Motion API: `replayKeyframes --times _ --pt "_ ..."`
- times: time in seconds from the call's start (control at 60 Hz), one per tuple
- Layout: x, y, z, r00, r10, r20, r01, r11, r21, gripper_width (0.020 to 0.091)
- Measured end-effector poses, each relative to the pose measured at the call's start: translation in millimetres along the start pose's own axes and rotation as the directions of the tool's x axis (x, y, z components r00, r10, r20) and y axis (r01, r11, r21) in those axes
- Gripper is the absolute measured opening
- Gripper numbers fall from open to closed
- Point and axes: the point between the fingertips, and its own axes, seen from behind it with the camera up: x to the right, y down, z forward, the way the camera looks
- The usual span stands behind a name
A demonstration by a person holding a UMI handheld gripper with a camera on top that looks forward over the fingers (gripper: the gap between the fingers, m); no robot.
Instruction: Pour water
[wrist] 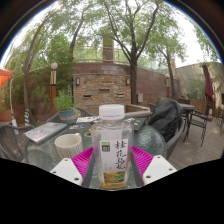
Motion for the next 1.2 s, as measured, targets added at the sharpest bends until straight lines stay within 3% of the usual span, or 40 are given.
replayKeyframes --times 0.217,0.4,0.467,0.617,0.733,0.867,0.95,1.0,1.2 --pt "-2.1 4.2 2.5 0.998 -0.010 0.064 0.011 1.000 -0.008 0.0568" --pt "-4.4 4.0 8.1 0.993 -0.038 0.112 0.050 0.992 -0.112 0.0466" --pt "-1.4 -11.0 6.4 0.982 -0.120 0.145 0.140 0.981 -0.135 0.0466" --pt "0.1 -64.5 20.3 0.884 -0.458 0.097 0.466 0.881 -0.086 0.0464" --pt "-8.2 -79.3 48.5 0.584 -0.809 0.061 0.811 0.581 -0.069 0.0464" --pt "-14.9 -78.1 69.7 0.139 -0.988 0.060 0.990 0.137 -0.038 0.0464" --pt "-27.0 -77.3 72.6 -0.158 -0.986 0.058 0.987 -0.159 -0.008 0.0461" --pt "-27.1 -74.6 80.2 -0.317 -0.948 0.038 0.946 -0.318 -0.057 0.0461" --pt "-20.7 -90.6 64.8 -0.663 -0.746 0.068 0.739 -0.666 -0.097 0.0461"
